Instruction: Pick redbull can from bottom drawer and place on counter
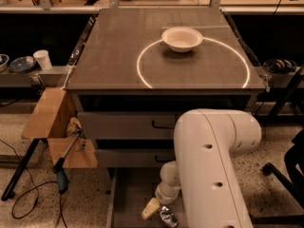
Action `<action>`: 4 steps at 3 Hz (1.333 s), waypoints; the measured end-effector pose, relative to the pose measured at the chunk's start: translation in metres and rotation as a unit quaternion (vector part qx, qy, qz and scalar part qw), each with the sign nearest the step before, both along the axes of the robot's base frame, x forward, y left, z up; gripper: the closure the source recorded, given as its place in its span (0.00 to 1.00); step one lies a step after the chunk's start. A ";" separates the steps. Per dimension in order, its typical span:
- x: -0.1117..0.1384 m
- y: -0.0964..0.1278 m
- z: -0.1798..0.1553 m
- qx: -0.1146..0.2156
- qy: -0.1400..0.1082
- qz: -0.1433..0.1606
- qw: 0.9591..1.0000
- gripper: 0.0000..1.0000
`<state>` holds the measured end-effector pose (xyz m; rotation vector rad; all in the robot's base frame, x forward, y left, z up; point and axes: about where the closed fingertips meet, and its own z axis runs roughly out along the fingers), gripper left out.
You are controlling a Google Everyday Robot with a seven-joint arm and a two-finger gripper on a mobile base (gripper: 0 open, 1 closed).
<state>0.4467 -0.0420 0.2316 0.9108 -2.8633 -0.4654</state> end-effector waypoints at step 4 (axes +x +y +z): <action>0.011 -0.060 -0.015 -0.022 0.017 -0.020 0.999 0.00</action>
Offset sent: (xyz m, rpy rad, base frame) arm 0.0089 -0.0483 -0.0153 -0.0899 0.0188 -0.0919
